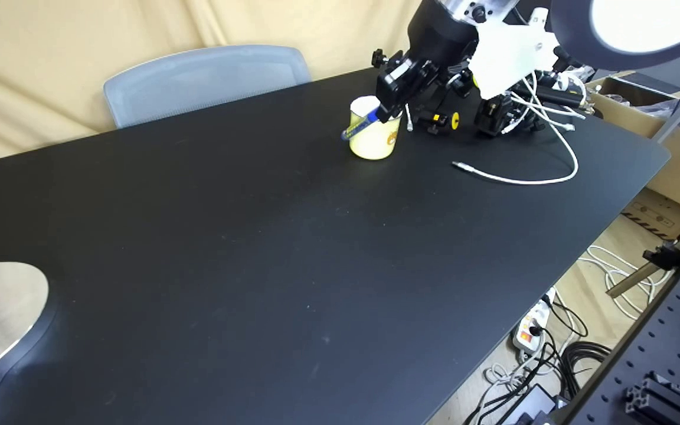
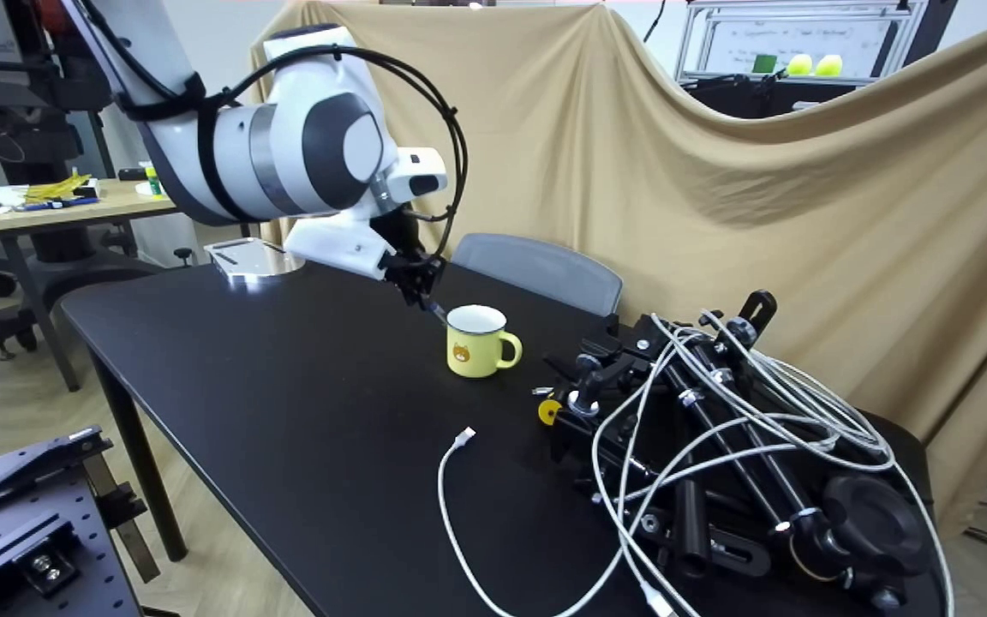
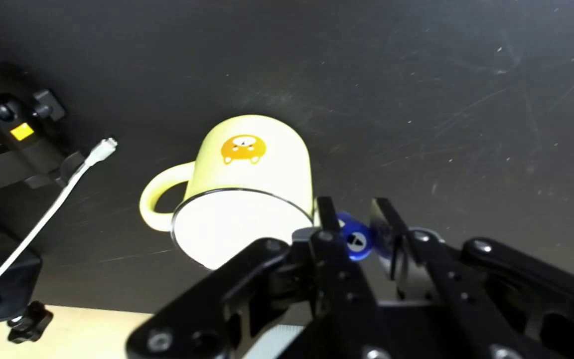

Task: Put the blue marker inside the yellow mug then remove the marker from the mug

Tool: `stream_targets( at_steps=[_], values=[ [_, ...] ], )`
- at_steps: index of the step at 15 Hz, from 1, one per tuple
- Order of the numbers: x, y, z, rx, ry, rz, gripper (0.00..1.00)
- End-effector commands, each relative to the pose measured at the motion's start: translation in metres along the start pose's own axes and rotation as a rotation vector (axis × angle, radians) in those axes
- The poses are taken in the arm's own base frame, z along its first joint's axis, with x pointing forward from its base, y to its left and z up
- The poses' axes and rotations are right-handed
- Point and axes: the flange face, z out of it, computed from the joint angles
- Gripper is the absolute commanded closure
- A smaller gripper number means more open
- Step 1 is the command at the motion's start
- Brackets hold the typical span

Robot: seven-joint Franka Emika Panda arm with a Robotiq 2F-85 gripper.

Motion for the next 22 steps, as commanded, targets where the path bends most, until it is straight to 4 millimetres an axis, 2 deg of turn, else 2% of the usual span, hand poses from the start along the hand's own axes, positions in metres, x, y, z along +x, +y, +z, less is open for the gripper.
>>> stream_targets(
  at_steps=[1, 3, 7, 11, 12, 13, 15, 20, 22],
  values=[
    [0.005, 0.01, 0.014, -0.027, 0.036, 0.09, 0.94],
    [-0.003, 0.006, 0.027, -0.045, 0.009, 0.086, 0.94],
    [-0.03, -0.028, 0.053, -0.043, -0.085, 0.007, 0.94],
    [-0.049, -0.057, 0.065, -0.031, -0.146, -0.055, 0.94],
    [-0.052, -0.061, 0.066, -0.03, -0.168, -0.073, 0.52],
    [-0.054, -0.065, 0.066, -0.028, -0.177, -0.078, 0.51],
    [-0.058, -0.069, 0.064, -0.036, -0.224, -0.097, 0.39],
    [-0.07, -0.073, 0.057, -0.052, -0.493, -0.148, 0.05],
    [-0.066, -0.067, 0.049, -0.058, -0.585, -0.17, 0.0]
  ],
)
